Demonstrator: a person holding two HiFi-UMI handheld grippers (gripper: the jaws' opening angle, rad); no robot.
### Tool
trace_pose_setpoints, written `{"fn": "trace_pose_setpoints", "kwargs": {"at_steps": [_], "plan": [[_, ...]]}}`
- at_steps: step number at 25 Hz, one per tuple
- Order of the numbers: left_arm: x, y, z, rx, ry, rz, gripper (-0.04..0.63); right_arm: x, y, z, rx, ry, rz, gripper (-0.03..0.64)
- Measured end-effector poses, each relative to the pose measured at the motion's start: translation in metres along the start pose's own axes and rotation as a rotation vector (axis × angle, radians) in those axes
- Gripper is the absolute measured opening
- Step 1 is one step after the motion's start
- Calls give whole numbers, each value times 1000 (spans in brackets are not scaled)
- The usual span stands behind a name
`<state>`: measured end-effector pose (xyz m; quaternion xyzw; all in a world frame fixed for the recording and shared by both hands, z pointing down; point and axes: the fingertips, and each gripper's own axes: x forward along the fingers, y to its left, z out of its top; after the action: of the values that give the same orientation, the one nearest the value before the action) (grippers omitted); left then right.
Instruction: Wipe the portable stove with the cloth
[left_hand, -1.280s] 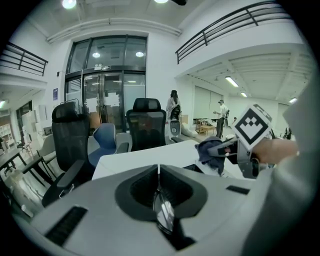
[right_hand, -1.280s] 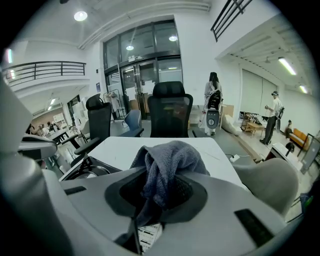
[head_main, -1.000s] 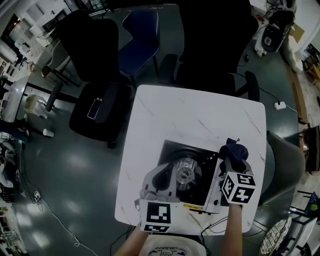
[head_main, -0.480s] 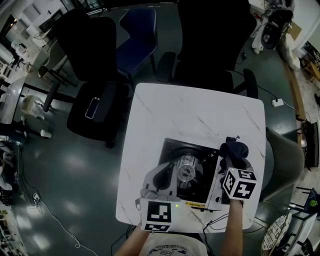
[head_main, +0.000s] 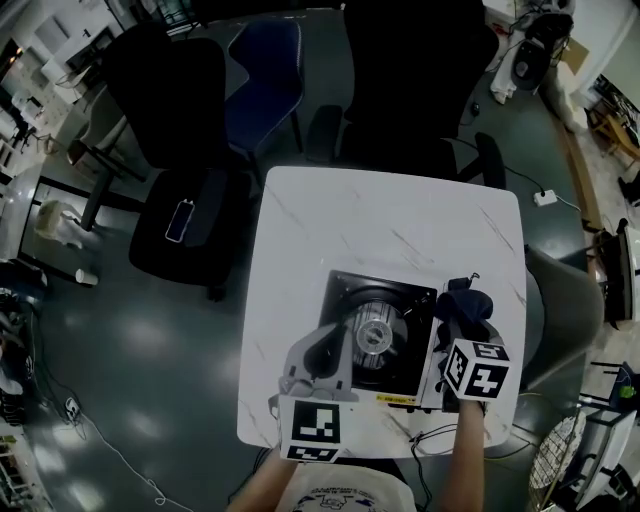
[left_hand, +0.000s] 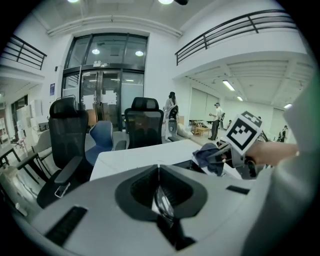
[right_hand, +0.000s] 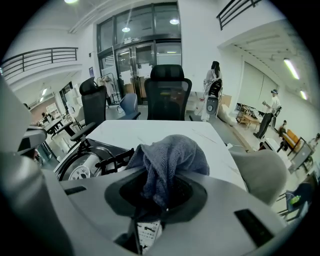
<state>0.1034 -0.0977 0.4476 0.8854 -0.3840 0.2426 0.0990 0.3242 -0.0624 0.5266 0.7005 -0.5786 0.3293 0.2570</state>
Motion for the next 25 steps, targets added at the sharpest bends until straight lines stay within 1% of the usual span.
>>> {"fn": "trace_pose_setpoints", "kwargs": {"at_steps": [25], "plan": [[-40,-17,-3,56,-39,-104,23,-64,20,-81,44,104,-46,81]]}}
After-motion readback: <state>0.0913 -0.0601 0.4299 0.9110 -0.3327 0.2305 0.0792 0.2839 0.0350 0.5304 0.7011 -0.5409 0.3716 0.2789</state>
